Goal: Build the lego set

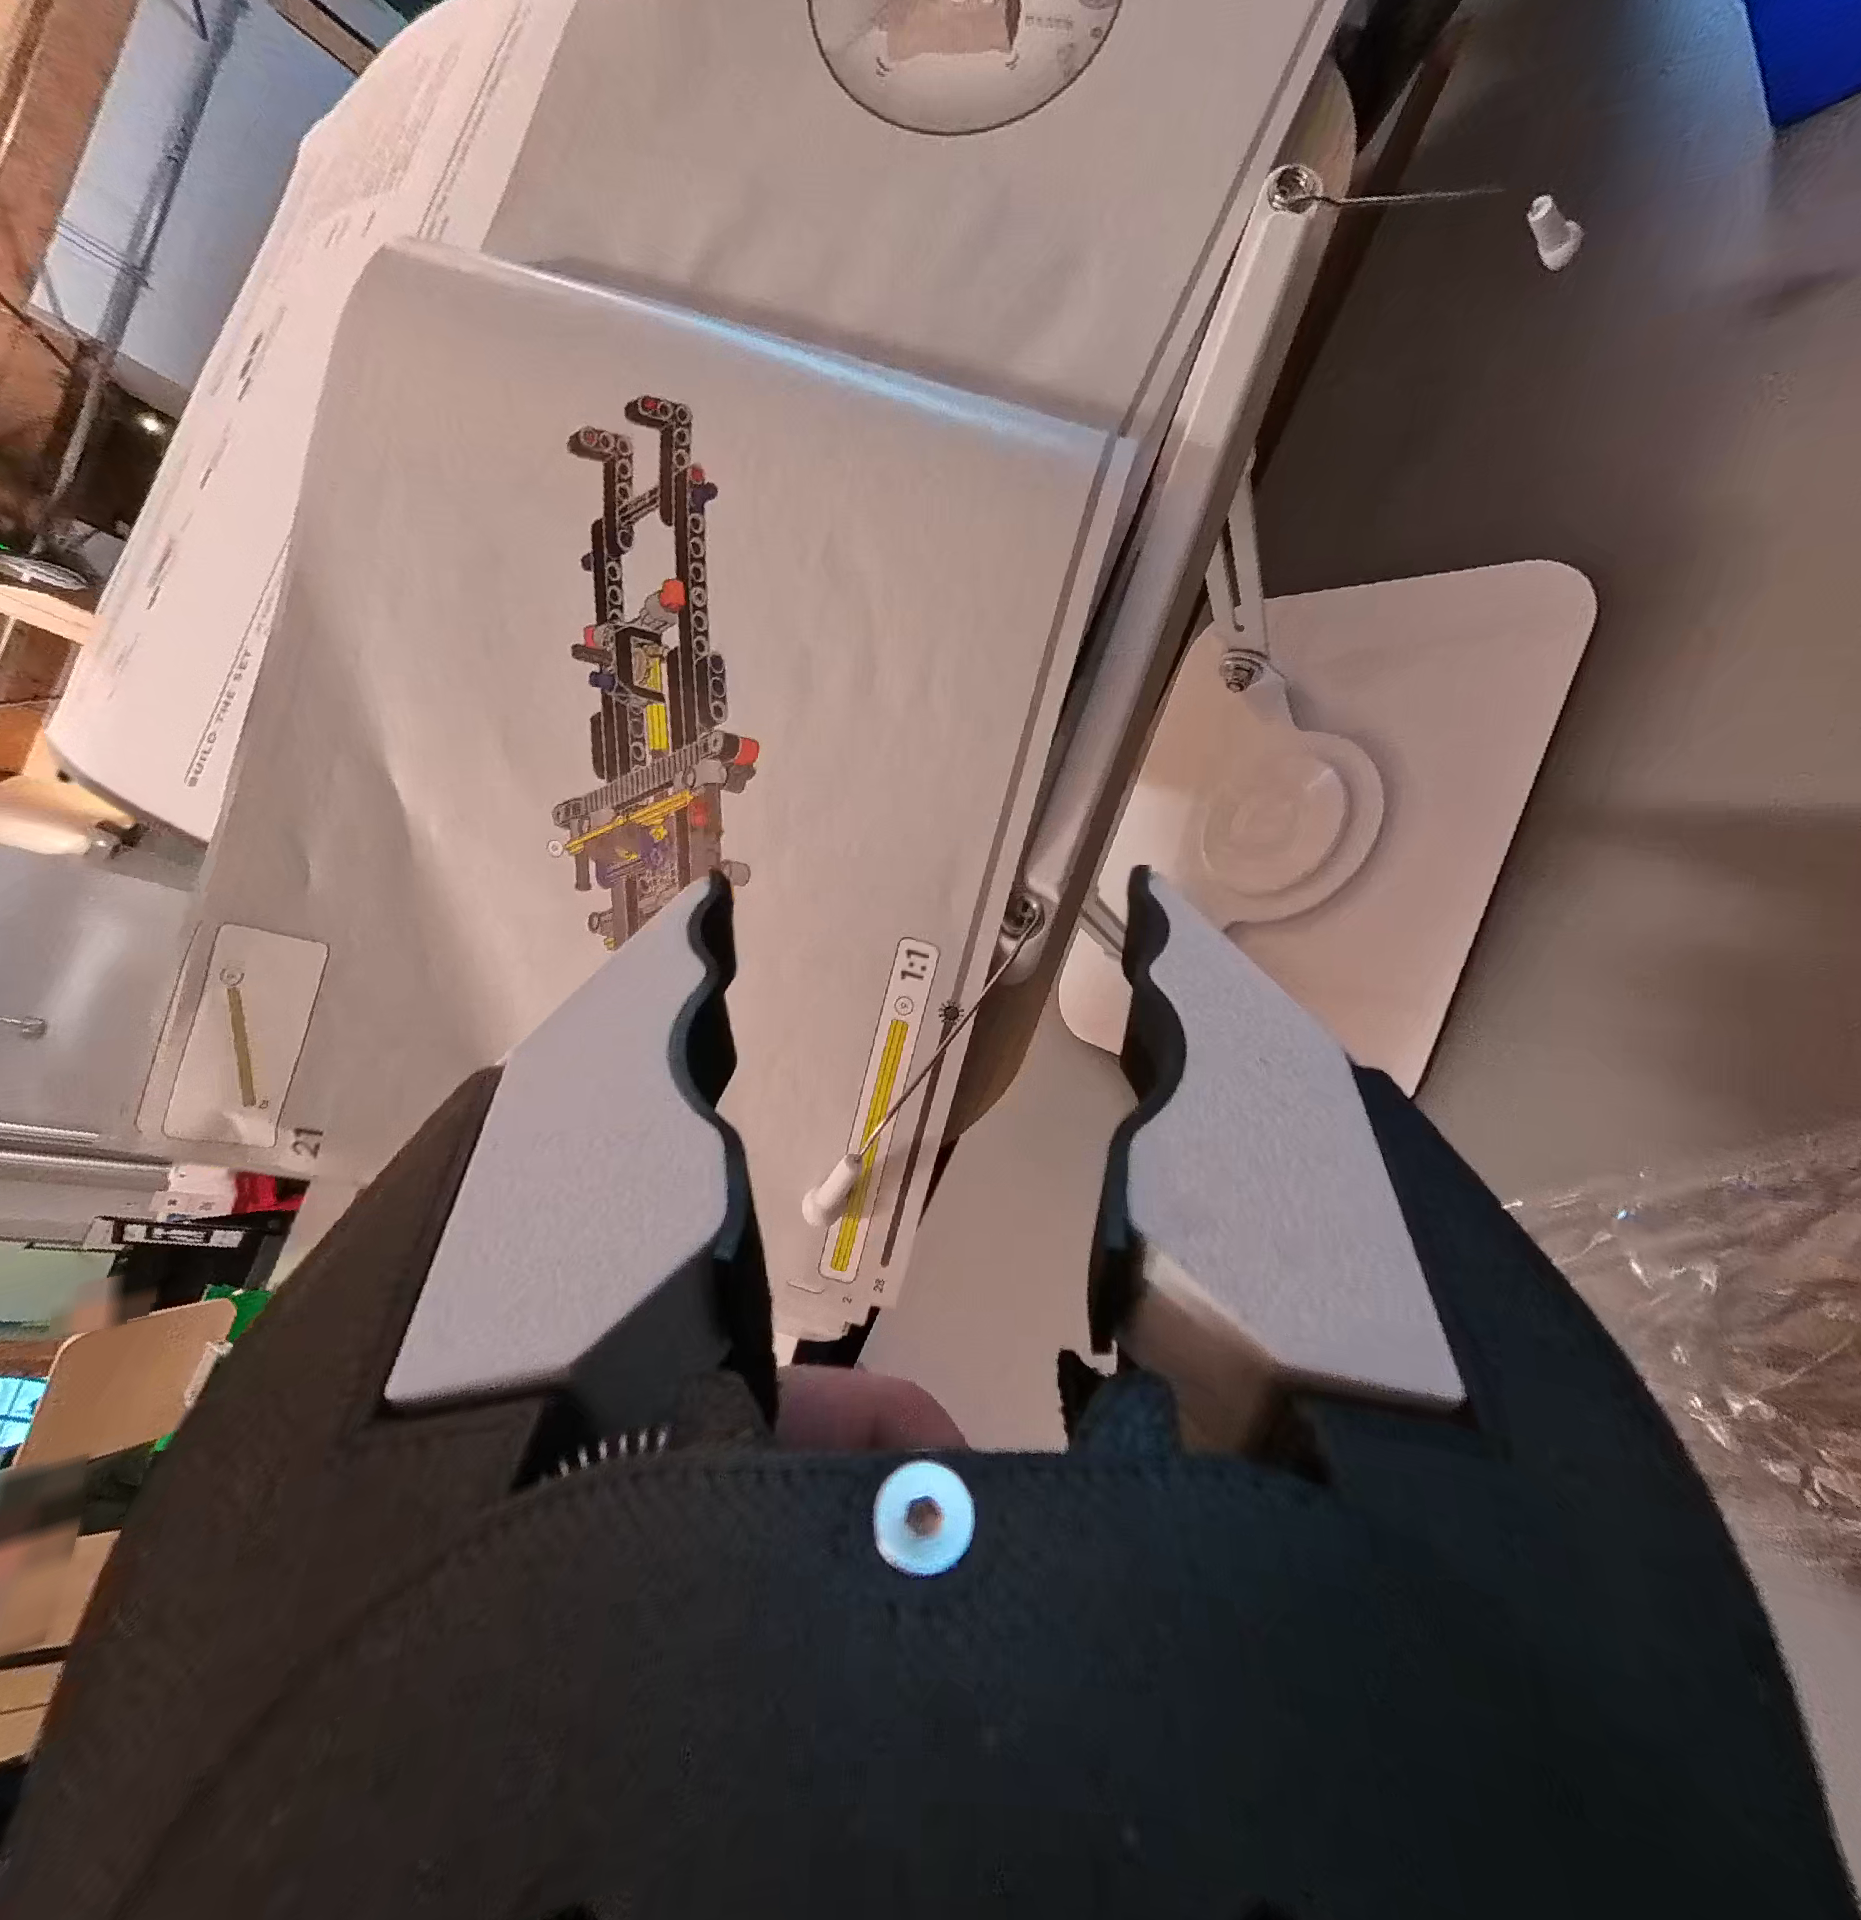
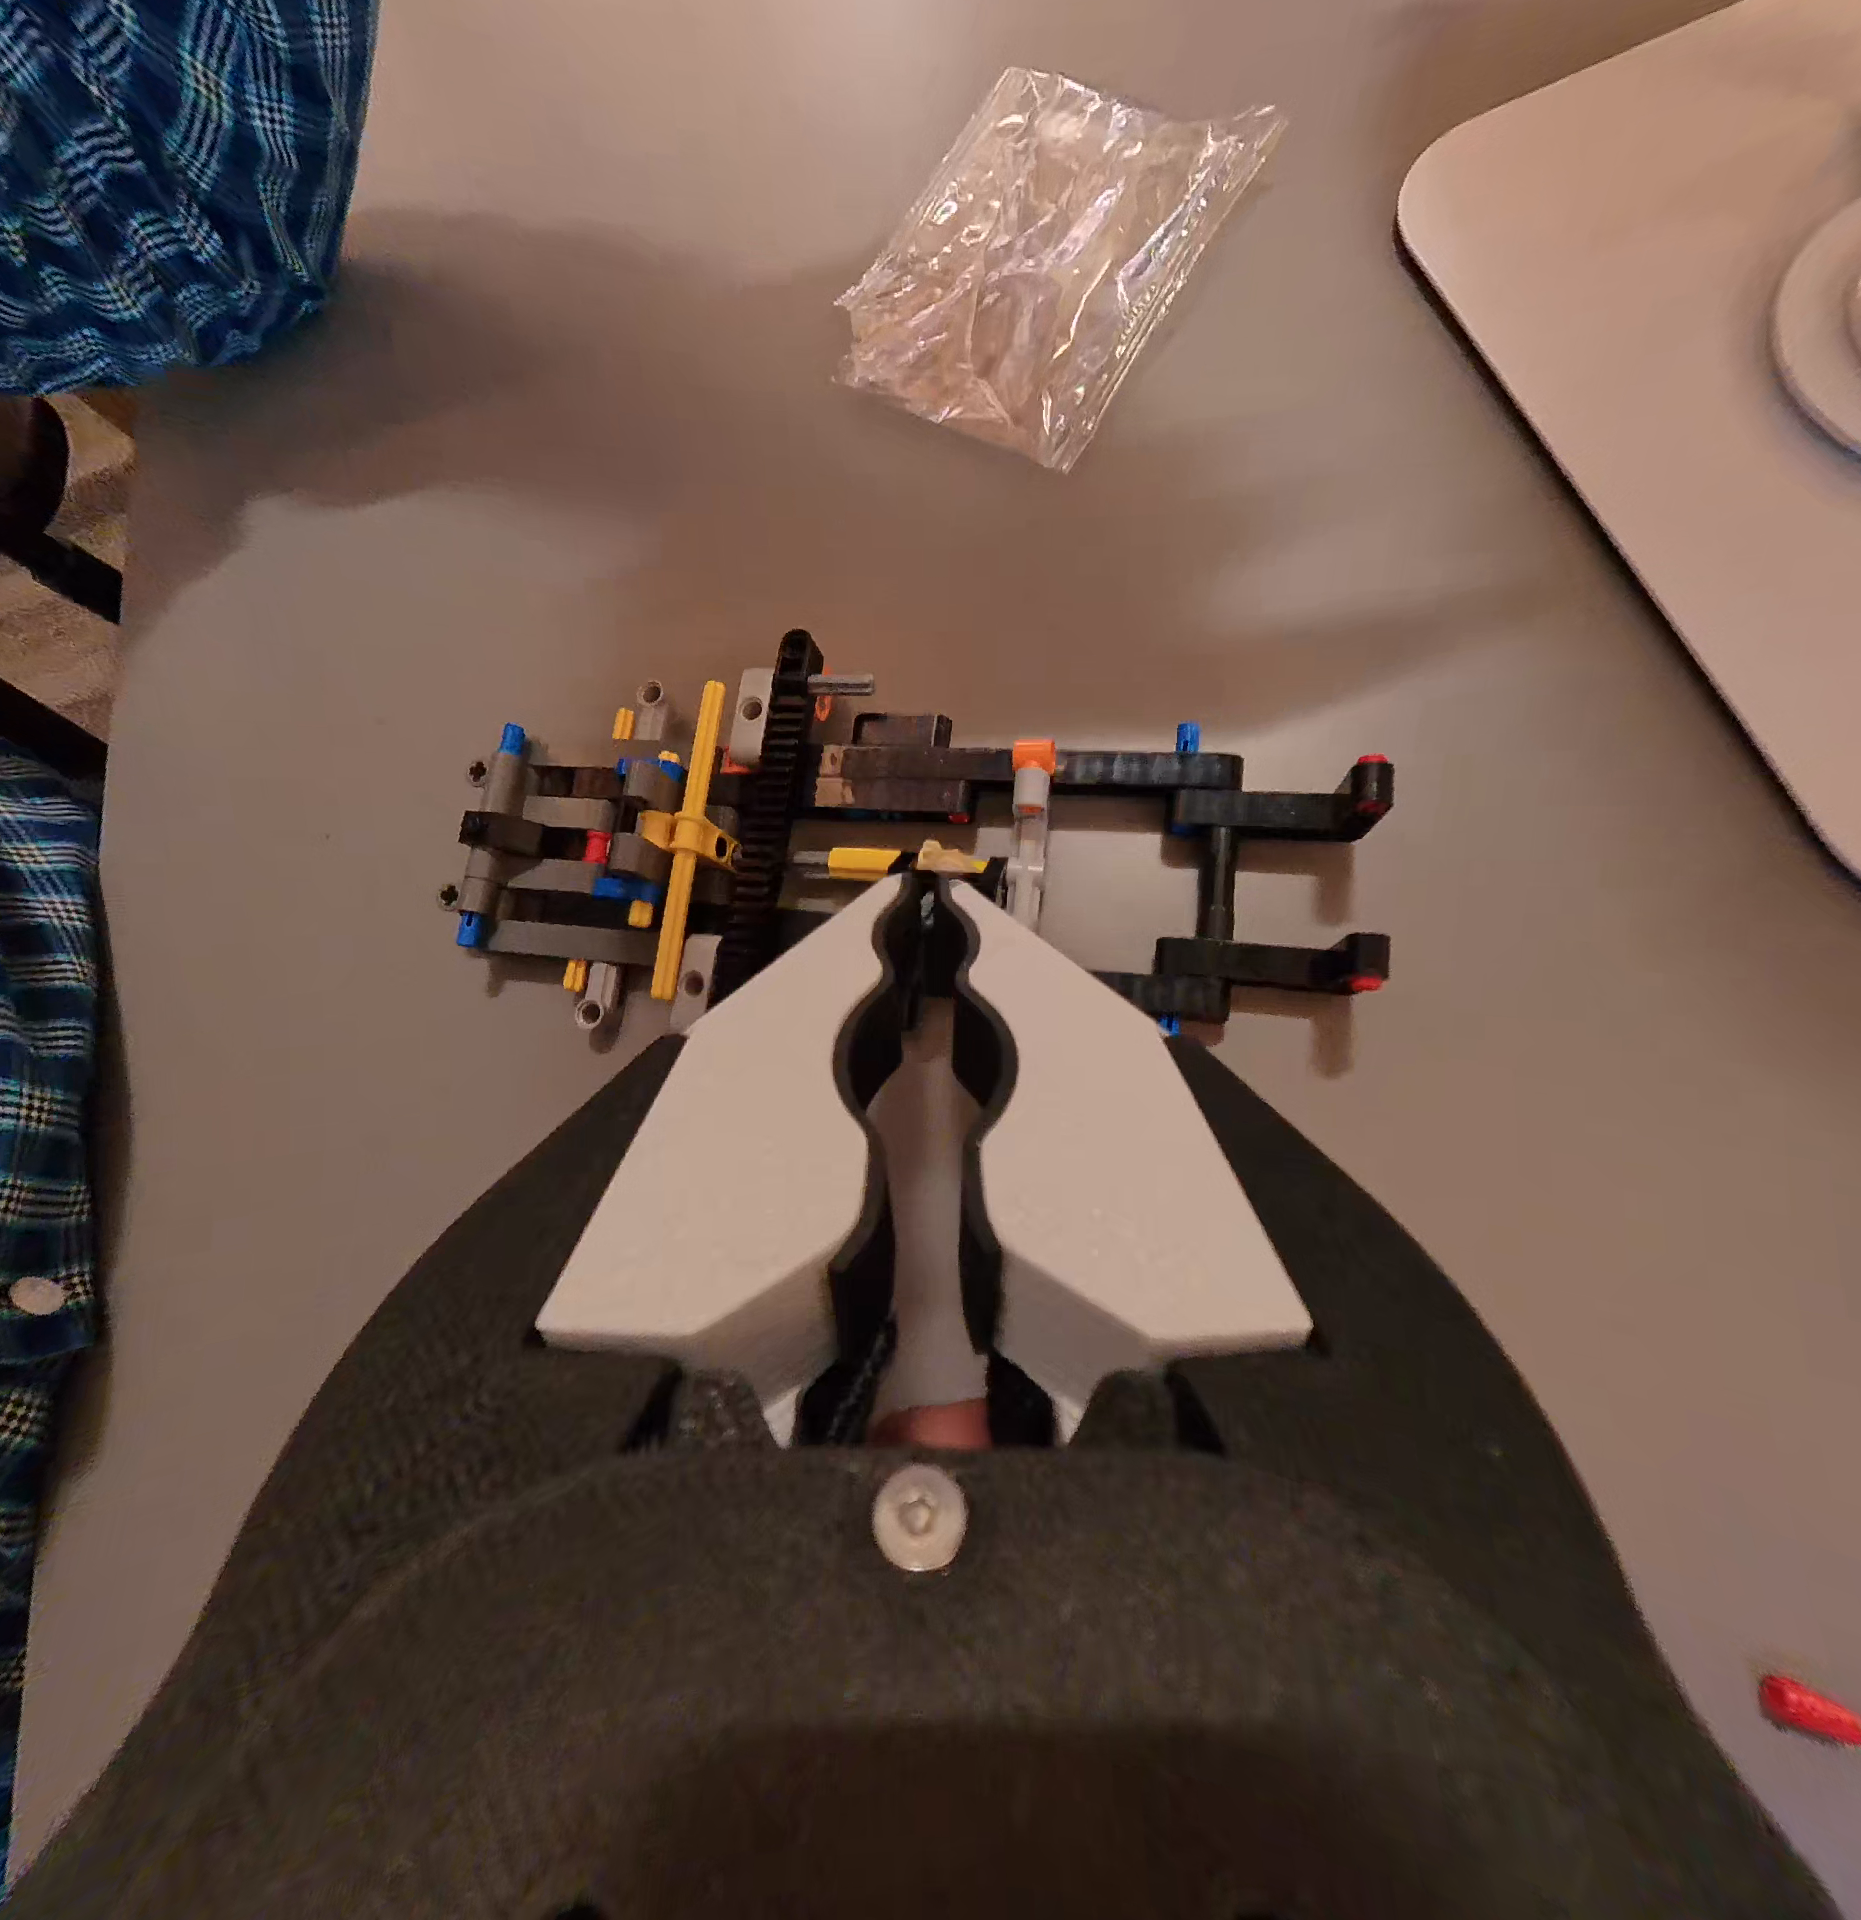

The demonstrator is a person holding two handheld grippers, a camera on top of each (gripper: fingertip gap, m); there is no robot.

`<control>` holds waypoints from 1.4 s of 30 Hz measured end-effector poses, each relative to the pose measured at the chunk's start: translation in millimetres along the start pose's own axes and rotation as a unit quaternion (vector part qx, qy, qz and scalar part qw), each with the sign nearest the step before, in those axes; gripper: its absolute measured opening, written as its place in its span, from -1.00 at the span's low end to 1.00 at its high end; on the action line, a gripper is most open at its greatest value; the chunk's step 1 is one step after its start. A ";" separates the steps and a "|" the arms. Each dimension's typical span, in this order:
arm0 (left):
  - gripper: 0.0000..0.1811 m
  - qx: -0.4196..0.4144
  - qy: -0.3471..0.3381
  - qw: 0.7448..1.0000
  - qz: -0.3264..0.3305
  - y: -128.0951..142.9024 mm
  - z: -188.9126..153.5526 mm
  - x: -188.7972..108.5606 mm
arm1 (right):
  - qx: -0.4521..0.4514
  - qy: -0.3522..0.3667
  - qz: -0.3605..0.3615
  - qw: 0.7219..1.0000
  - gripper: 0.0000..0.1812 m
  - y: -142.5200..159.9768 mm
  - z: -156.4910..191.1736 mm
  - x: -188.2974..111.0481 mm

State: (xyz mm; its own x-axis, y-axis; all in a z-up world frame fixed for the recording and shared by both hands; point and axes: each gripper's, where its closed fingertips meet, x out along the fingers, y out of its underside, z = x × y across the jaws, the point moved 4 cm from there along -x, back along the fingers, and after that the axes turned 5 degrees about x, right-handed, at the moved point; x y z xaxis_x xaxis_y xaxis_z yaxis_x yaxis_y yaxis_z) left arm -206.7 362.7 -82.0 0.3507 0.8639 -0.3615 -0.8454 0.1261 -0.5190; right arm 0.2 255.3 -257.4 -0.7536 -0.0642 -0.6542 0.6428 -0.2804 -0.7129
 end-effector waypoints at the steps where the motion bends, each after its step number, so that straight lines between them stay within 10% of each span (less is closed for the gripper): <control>1: -0.20 0.002 0.001 1.000 0.001 -0.7 -1.0 0.7 | -0.004 -0.001 0.001 1.000 -1.00 -2.9 0.1 0.9; 12: -0.20 0.006 0.004 1.000 0.006 2.8 -1.2 1.5 | -0.010 0.000 0.020 1.000 -1.00 -21.7 -8.3 -2.1; 24: -0.20 0.002 -0.003 1.000 0.005 3.2 3.3 -5.5 | -0.022 -0.015 0.115 0.993 -0.99 23.9 -2.1 -3.0; 42: -0.20 -0.004 -0.006 1.000 0.009 9.2 6.9 -5.9 | -0.032 -0.019 0.058 0.998 -1.00 -13.2 -2.5 15.3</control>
State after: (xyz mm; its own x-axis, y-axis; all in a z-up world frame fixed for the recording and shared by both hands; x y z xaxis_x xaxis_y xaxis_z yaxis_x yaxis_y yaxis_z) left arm -219.4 362.1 -79.3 0.3298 0.8723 -0.3611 -0.8487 0.1064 -0.5181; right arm -19.5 260.4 -258.7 -0.6769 -0.1303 -0.7244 0.7331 -0.2073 -0.6478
